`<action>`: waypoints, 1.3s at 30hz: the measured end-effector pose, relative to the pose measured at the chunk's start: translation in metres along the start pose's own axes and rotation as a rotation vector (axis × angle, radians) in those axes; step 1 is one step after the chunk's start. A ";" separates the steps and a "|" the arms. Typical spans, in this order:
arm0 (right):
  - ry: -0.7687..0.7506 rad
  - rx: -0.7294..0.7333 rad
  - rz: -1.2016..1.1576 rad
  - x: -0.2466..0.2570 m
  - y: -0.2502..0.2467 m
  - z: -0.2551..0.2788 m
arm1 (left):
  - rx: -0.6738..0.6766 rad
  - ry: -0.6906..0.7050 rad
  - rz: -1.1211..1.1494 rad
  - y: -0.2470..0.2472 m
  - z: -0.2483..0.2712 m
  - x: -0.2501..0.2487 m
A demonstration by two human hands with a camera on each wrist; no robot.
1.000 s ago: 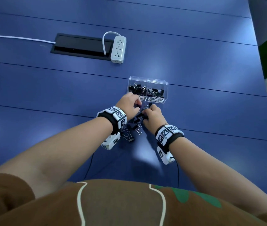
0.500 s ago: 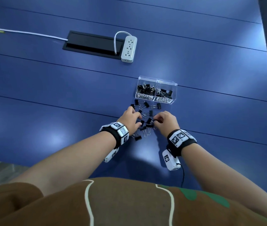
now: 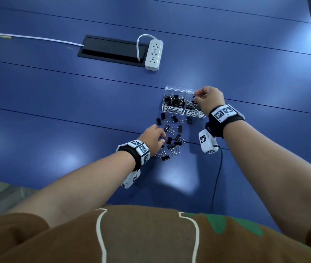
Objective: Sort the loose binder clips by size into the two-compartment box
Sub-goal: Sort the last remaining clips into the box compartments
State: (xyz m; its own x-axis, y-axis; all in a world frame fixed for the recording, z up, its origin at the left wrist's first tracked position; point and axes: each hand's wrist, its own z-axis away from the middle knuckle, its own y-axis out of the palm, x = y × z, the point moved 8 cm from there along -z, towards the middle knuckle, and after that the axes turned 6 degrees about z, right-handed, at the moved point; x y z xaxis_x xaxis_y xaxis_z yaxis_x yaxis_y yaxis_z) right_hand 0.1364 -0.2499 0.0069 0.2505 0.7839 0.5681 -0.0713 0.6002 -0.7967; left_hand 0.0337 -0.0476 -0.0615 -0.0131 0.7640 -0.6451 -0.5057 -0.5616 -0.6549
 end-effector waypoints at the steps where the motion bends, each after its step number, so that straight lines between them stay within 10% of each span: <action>1: -0.039 0.004 0.061 0.003 0.002 0.001 | -0.013 -0.003 0.009 -0.002 0.001 0.002; 5: -0.216 -0.017 0.173 0.016 0.015 0.030 | -0.027 -0.002 0.017 -0.011 0.004 0.010; 11: -0.257 0.407 0.399 -0.005 0.098 0.092 | 0.087 0.027 -0.082 -0.001 0.011 0.012; 26: -0.160 0.195 0.157 -0.019 0.080 0.097 | 0.030 0.076 -0.138 0.003 0.012 -0.005; 39: -0.252 0.397 0.374 -0.023 0.100 0.114 | 0.187 0.231 -0.450 0.025 0.007 -0.032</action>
State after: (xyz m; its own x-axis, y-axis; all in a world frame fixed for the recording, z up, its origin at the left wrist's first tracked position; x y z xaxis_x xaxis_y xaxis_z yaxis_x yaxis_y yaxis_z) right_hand 0.0132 -0.1897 -0.0626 -0.0940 0.9378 0.3342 -0.4781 0.2519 -0.8414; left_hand 0.0156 -0.0836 -0.0542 0.4200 0.8142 -0.4009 -0.5629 -0.1128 -0.8188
